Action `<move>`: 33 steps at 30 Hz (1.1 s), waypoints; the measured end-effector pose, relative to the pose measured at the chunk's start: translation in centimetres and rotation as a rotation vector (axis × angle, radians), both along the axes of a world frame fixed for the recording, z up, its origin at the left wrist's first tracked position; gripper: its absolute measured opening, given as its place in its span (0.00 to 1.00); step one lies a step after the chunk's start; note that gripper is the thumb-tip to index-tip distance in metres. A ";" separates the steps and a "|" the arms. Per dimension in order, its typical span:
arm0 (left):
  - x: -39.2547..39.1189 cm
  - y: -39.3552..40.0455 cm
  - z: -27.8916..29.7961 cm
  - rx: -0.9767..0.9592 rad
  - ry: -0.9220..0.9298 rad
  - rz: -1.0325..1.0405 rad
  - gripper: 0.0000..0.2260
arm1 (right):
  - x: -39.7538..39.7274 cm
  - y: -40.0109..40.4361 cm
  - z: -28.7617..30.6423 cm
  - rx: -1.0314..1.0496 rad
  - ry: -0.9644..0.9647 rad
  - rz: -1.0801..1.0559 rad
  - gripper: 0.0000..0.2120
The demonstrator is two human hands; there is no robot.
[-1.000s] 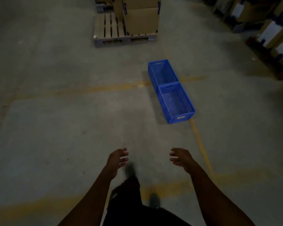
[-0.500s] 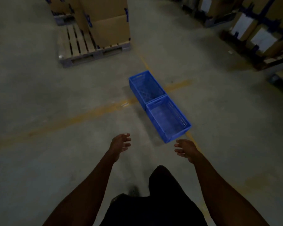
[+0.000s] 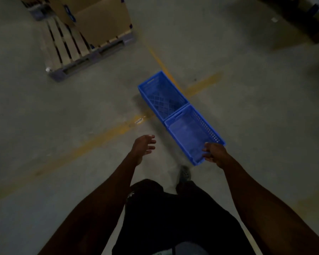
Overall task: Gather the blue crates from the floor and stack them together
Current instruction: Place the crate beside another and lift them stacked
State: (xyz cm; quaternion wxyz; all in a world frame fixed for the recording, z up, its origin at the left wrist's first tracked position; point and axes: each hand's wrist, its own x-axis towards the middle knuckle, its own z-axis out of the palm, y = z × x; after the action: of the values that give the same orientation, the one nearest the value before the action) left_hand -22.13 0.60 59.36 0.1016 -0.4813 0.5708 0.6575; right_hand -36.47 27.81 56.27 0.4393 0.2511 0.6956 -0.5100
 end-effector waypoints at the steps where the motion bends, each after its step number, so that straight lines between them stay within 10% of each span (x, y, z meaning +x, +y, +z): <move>1: -1.7 -0.6 -0.1 -0.001 -0.014 -0.033 0.14 | -1.3 -0.3 -0.2 0.006 -0.004 -0.015 0.07; 14: -24.7 -7.9 -9.4 -0.112 -0.190 -0.648 0.07 | -10.6 -2.4 -10.0 0.122 -0.018 -0.239 0.03; 22: -36.0 -11.0 -27.9 -0.153 -0.256 -0.987 0.05 | -12.0 -3.9 -25.5 0.323 -0.003 -0.335 0.02; 33: -41.8 -11.3 -55.4 -0.426 -0.221 -1.313 0.25 | -9.8 -3.0 -49.6 0.475 -0.057 -0.422 0.32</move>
State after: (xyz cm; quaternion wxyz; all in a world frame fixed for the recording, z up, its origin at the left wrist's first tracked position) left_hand -63.94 -10.73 4.01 0.4388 -0.1101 0.8464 0.2810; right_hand -46.23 24.81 6.71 0.2720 0.4997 0.7153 -0.4059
